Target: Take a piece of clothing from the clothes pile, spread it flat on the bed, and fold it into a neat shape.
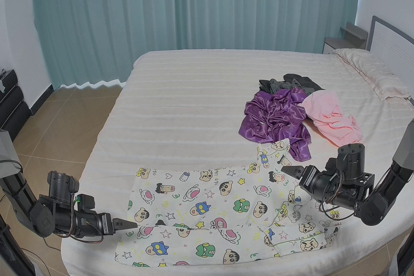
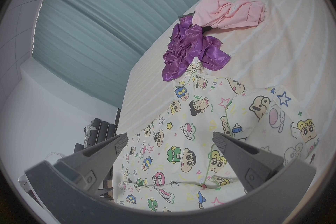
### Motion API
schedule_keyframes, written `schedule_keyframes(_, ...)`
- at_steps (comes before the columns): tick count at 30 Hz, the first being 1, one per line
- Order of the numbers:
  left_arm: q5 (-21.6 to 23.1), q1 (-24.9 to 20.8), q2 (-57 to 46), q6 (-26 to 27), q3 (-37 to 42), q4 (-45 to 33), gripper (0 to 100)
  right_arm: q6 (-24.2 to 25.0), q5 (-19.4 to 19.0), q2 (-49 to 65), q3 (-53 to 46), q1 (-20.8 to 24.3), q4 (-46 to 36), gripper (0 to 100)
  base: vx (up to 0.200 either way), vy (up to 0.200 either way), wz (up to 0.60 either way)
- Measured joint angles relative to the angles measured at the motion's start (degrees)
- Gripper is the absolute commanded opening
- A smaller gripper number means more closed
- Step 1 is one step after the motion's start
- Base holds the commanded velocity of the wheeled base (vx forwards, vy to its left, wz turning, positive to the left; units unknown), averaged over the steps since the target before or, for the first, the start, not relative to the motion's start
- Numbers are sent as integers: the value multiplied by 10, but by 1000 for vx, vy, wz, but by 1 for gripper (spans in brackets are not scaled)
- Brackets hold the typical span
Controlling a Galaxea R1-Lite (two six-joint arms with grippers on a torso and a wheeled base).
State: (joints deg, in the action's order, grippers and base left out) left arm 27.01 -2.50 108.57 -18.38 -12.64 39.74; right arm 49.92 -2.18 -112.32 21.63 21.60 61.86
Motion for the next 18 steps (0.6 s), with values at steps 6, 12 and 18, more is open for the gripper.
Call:
schedule_keyframes(6, 0, -1, 0, -2, -4, 2, 100, 0, 1, 3, 0, 0, 0, 100, 0, -100, 0)
schedule_keyframes(12, 0, -3, 0, -3, -4, 2, 100, 0, 1, 4, 0, -1, 0, 100, 0, 0, 0)
schedule_keyframes(18, 0, -5, 0, -3, -5, 2, 100, 0, 1, 4, 0, -1, 0, 100, 0, 0, 0)
